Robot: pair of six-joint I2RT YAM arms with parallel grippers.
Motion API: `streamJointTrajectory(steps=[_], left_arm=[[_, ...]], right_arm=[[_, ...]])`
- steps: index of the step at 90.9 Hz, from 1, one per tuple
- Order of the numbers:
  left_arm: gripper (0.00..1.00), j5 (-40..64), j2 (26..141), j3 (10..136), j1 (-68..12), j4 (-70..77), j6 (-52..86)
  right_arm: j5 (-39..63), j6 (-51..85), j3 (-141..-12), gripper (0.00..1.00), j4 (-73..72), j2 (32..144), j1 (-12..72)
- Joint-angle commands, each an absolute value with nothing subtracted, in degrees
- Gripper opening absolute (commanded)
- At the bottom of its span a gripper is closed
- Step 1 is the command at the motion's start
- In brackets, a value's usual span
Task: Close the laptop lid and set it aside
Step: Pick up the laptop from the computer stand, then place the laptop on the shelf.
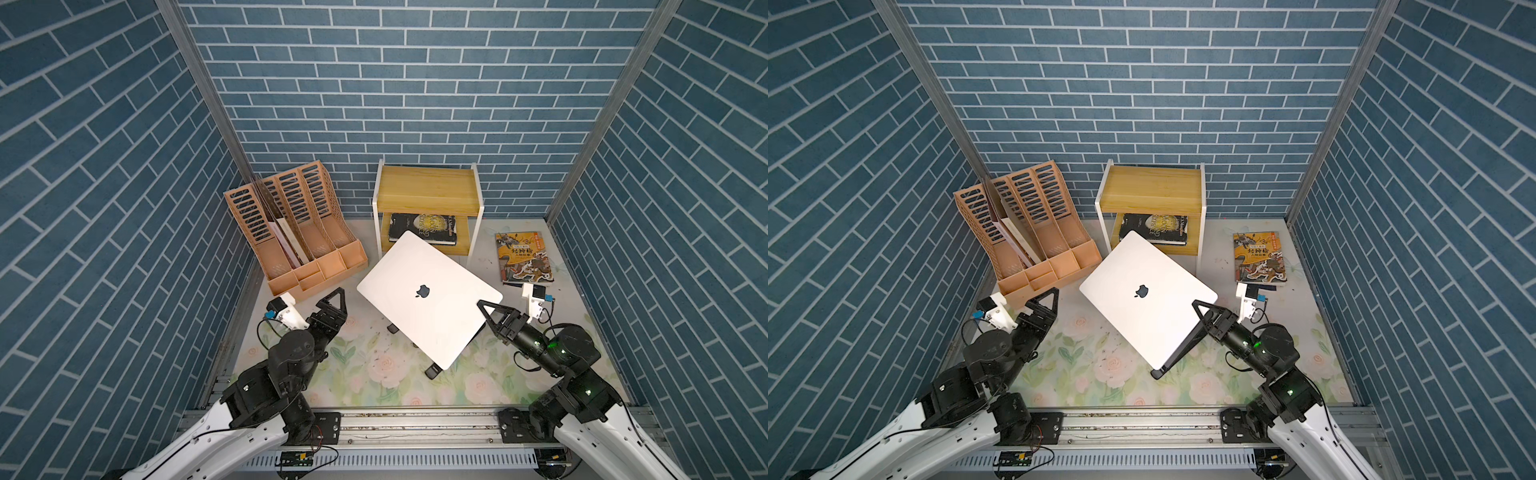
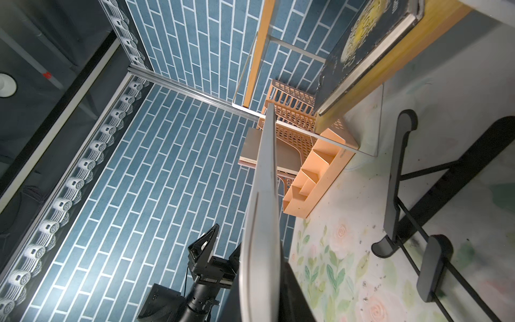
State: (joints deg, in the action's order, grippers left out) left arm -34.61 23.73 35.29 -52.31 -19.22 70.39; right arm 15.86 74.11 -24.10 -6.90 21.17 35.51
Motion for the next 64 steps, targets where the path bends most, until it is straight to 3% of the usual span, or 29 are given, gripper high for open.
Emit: streamJointTrajectory(steps=[1, 64], left_arm=[[0.94, -33.61, 23.42, 37.33, -52.56, -19.31, 66.61], [0.93, -20.76, 32.67, 47.38, -52.56, -5.58, 57.36]], right_arm=[[16.25, 78.78, -29.71, 0.0, -24.72, 20.57, 35.68], [12.49, 81.91, -33.22, 0.0, -40.76, 27.33, 35.68]])
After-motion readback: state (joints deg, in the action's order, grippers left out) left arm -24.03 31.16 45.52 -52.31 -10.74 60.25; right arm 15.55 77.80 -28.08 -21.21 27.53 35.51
